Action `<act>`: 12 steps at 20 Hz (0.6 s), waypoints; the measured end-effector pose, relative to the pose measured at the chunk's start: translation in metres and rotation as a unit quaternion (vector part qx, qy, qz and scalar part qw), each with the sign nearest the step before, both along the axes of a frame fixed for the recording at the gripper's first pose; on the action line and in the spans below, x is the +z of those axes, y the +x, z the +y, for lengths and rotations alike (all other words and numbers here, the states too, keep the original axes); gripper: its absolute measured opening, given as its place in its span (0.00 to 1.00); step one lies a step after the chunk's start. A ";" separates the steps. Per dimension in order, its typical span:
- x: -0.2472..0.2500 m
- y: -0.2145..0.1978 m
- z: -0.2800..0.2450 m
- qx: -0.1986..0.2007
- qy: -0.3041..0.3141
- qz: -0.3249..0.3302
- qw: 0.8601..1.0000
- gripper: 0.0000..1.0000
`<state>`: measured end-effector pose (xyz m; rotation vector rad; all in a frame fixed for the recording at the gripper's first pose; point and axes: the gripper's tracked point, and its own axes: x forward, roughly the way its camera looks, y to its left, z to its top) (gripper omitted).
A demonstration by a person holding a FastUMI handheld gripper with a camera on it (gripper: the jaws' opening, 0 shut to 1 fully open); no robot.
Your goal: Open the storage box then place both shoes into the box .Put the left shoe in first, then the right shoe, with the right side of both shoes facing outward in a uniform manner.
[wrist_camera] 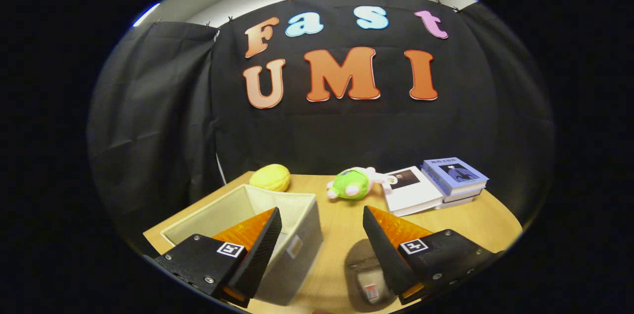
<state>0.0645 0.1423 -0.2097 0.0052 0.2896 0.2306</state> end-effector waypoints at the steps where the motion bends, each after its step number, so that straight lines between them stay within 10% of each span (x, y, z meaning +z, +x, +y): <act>1: -0.010 -0.002 -0.015 -0.012 -0.009 0.005 1.000 0.98; 12: -0.106 -0.027 -0.102 -0.062 -0.047 0.073 0.994 0.99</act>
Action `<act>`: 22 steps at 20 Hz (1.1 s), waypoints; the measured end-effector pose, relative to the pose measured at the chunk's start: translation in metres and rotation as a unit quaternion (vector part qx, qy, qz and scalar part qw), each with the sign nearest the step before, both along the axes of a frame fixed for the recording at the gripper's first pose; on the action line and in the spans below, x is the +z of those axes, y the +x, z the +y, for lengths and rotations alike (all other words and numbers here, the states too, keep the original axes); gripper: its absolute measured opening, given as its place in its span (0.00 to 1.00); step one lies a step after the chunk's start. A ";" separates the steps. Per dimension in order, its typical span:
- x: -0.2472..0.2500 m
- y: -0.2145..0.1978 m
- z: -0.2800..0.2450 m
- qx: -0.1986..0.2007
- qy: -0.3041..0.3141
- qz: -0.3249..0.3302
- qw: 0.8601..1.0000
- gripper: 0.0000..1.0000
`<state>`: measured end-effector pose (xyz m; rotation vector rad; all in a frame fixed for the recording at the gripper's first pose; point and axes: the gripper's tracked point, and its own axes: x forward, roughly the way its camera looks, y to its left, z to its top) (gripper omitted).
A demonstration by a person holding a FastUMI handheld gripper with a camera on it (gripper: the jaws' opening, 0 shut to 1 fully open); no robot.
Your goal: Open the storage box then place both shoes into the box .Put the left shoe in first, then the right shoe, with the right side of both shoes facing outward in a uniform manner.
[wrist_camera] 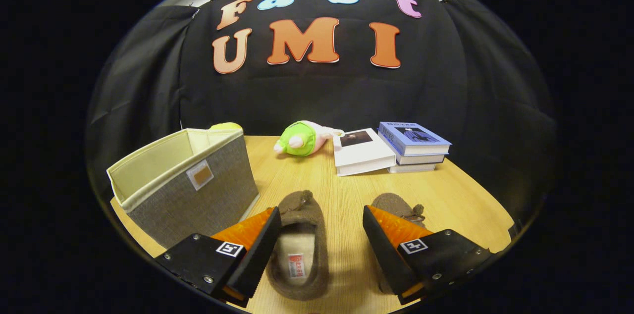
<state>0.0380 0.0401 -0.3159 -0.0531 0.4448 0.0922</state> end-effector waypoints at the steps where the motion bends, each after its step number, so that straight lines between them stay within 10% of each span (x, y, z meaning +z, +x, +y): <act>1: -0.005 -0.001 -0.003 0.000 -0.003 0.006 1.000 0.99; 15: -0.070 0.009 0.003 0.010 0.016 0.096 0.995 0.62; 22: -0.089 0.016 0.008 -0.025 0.088 0.150 0.984 0.14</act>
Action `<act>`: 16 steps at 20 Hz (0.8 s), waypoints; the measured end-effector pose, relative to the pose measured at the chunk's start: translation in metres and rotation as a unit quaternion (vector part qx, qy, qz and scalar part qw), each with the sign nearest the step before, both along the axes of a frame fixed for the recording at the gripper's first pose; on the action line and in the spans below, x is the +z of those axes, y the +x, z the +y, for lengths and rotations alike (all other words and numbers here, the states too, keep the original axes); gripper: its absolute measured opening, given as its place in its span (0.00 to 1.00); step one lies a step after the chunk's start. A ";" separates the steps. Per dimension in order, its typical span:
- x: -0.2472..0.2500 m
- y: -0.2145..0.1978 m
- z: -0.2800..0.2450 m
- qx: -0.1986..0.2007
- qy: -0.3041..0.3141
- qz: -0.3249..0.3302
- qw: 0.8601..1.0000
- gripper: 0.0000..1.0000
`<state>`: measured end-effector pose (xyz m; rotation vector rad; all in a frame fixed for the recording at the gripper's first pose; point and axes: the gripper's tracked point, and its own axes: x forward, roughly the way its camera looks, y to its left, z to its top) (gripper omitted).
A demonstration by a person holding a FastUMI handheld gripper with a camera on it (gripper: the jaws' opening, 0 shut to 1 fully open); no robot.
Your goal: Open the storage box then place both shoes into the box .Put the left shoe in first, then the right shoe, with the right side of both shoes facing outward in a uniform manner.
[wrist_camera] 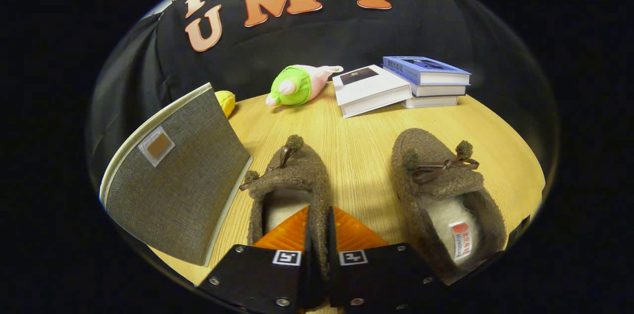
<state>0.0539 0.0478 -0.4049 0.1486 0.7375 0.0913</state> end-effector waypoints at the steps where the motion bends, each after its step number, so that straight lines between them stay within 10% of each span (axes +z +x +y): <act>1: 0.002 0.000 -0.003 -0.009 0.003 -0.002 1.000 0.08; 16: 0.119 0.016 0.011 -0.077 0.059 -0.087 0.991 0.04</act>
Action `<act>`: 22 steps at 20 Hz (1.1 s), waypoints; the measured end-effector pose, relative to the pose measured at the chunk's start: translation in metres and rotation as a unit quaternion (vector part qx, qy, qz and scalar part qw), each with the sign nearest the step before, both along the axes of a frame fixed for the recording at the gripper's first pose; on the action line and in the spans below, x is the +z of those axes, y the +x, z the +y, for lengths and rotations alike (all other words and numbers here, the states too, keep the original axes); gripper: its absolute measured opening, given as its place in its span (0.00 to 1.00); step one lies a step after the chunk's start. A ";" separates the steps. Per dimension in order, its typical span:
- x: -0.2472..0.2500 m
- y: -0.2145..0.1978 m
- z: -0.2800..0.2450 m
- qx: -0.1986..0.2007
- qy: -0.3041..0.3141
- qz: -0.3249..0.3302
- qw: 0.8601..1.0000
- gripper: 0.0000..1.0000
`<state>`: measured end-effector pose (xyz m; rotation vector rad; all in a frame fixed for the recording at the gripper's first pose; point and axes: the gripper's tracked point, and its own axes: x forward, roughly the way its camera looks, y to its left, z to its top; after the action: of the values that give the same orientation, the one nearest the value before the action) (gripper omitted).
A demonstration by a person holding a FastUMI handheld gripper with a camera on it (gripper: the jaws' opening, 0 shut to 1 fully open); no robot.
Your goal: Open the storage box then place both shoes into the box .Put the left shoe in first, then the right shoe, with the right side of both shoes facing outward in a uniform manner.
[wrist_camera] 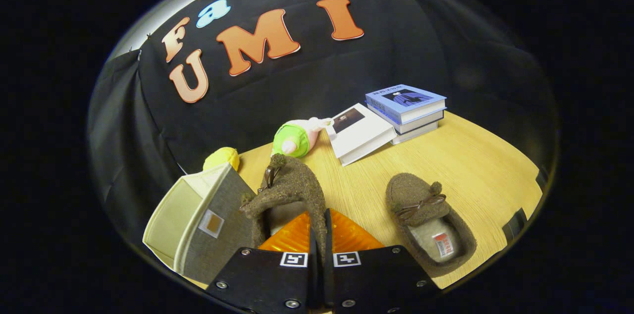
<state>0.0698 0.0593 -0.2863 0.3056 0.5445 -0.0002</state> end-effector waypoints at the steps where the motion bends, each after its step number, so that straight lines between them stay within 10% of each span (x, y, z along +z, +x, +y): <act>1: 0.012 0.001 0.006 -0.002 0.002 -0.007 1.000 0.04; 12: 0.102 0.012 0.105 0.011 0.052 -0.060 0.997 0.04; 22: 0.046 0.017 0.207 0.028 0.079 0.012 0.996 0.04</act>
<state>0.0863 0.2666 -0.2408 0.4452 0.5788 0.0929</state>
